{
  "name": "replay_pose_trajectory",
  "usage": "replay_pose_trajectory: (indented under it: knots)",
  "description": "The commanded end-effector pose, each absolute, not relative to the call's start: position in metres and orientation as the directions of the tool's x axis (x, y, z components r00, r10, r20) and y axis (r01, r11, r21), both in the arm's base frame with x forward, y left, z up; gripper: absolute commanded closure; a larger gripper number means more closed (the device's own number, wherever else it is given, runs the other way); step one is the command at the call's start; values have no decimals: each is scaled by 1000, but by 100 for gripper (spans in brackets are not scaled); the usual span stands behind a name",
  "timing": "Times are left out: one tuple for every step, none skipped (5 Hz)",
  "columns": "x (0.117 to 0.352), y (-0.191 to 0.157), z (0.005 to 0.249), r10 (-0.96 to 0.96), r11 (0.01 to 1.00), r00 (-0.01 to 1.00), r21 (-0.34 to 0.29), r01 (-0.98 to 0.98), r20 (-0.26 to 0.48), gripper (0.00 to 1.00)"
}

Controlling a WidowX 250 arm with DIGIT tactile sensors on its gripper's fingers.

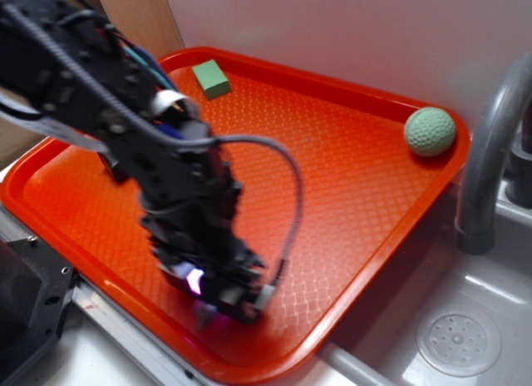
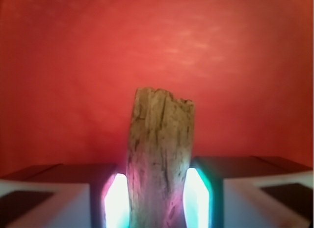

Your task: Grab the wood chip.

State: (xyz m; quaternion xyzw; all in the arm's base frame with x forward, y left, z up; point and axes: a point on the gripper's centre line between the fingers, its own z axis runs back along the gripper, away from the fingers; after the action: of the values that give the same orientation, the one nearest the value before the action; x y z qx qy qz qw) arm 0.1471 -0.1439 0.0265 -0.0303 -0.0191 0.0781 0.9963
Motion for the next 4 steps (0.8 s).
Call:
replay_pose_trajectory:
  knots:
    - [182,-77,86,132,987,961,61,-152,244,100]
    - [201,-45,130,87,990,963,86,-113,257,100]
    - [216,-33,164,104,988,986,100,-117,127,100]
    - [216,-30,178,137,990,989,-45,-135,54,100]
